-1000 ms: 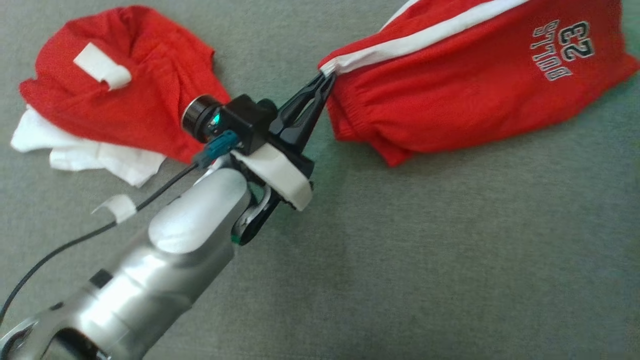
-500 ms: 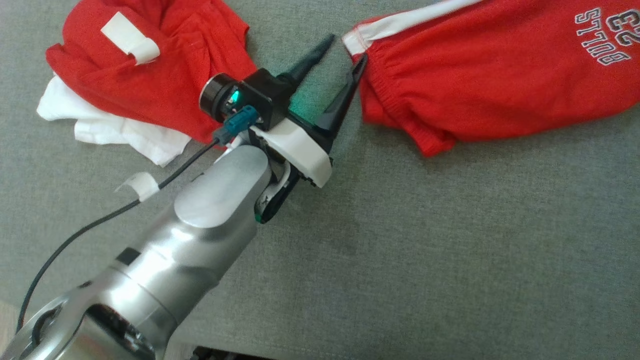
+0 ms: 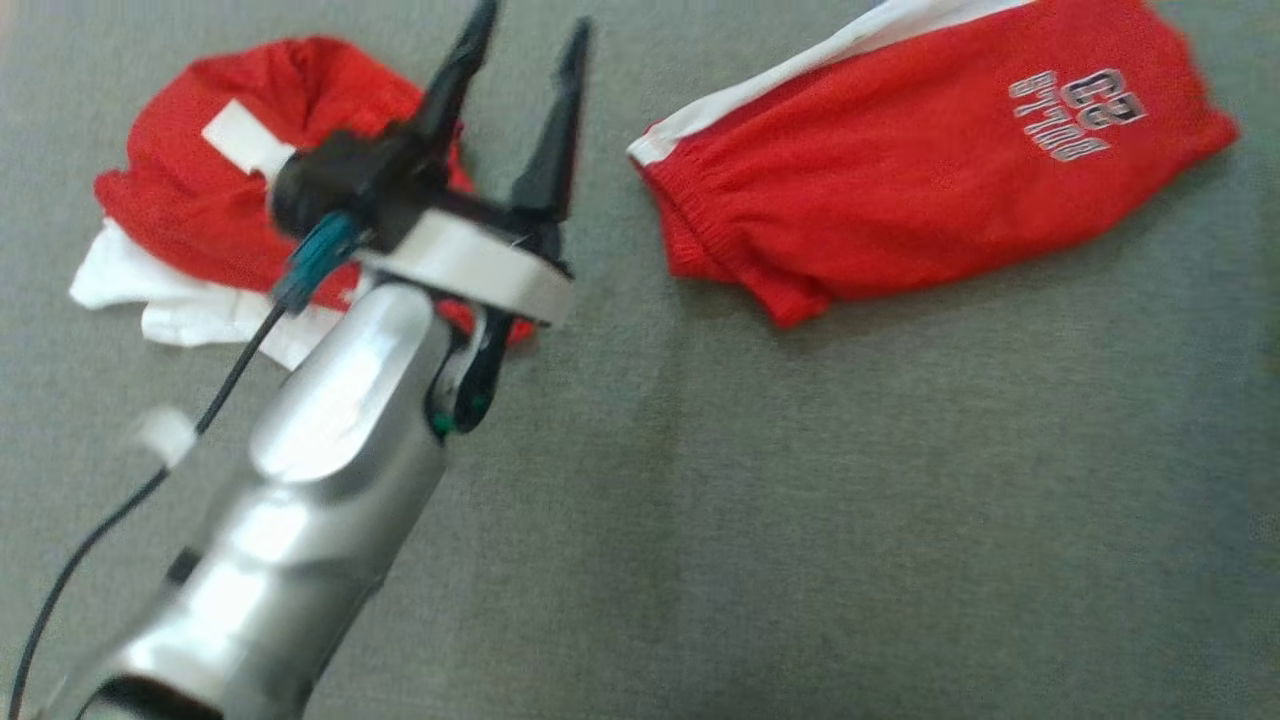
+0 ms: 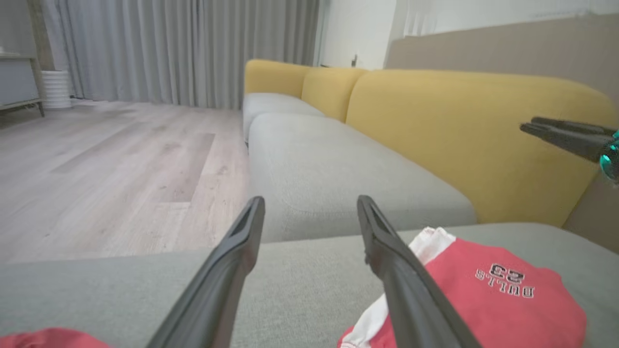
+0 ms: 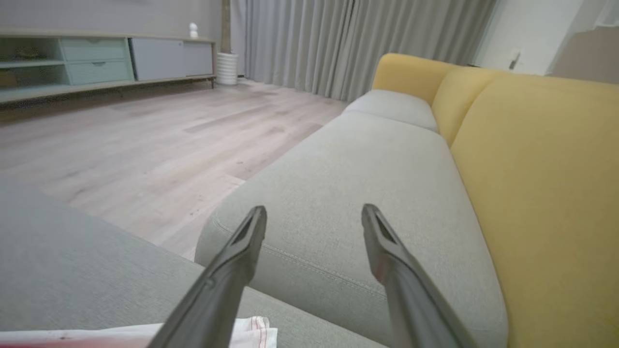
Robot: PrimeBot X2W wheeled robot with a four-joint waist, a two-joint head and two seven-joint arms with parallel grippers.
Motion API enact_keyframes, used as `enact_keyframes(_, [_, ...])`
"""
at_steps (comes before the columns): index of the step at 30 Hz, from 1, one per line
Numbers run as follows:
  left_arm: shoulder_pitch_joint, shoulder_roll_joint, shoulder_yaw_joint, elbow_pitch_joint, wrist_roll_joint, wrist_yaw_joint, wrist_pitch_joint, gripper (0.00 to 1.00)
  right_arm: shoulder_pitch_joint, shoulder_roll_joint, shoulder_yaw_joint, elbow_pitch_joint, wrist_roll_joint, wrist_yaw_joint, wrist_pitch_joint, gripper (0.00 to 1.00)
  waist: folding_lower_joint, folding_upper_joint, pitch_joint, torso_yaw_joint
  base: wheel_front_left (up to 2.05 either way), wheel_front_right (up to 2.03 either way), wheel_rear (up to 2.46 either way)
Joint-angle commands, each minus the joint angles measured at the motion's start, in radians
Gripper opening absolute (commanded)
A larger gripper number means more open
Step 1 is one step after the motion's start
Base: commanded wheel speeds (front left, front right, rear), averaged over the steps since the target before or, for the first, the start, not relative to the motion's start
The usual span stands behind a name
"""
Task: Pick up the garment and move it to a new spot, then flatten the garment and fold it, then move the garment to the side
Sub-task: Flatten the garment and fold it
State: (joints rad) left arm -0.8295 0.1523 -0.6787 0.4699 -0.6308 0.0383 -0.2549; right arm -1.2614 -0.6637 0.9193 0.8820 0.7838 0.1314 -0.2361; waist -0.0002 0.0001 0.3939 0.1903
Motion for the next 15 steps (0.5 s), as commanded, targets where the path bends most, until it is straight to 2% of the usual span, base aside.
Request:
enact_keyframes(1, [0.026,0.039,0.074,-0.054,0.017,0.011,-0.007,1.0,0.049,0.012,-0.031,-0.018,0.014,-0.001,-0.016,1.0,0.0002,-0.0001,-0.067,-0.05,0.0,0.0,0.0])
enact_keyframes(6, [0.16,0.039,0.201,-0.135,0.059,0.013,-0.007,1.0,0.161,0.075,-0.151,-0.055,0.006,-0.001,-0.025,1.0,0.0002,-0.0001,-0.148,-0.094,0.0,0.0,0.0])
enact_keyframes(9, [0.242,0.028,0.252,-0.16,0.081,-0.001,-0.007,1.0,0.262,0.117,-0.253,-0.104,-0.038,-0.001,-0.025,1.0,0.0002,-0.0001,-0.192,-0.117,0.0,0.0,0.0])
enact_keyframes(10, [0.242,0.028,0.252,-0.16,0.081,-0.001,-0.007,1.0,0.262,0.117,-0.253,-0.104,-0.038,-0.001,-0.025,1.0,0.0002,-0.0001,-0.192,-0.117,0.0,0.0,0.0])
enact_keyframes(11, [0.296,0.02,0.277,-0.171,0.098,-0.011,-0.007,1.0,0.339,0.154,-0.329,-0.138,-0.076,-0.001,-0.025,1.0,0.0002,-0.0001,-0.219,-0.132,0.0,0.0,0.0])
enact_keyframes(12, [0.296,0.02,0.277,-0.171,0.098,-0.011,-0.007,1.0,0.339,0.154,-0.329,-0.138,-0.076,-0.001,-0.025,1.0,0.0002,-0.0001,-0.219,-0.132,0.0,0.0,0.0])
enact_keyframes(15, [0.374,0.002,0.314,-0.182,0.121,-0.028,-0.007,1.0,0.462,0.218,-0.444,-0.189,-0.15,-0.001,-0.025,1.0,0.0002,-0.0001,-0.256,-0.151,0.0,0.0,0.0])
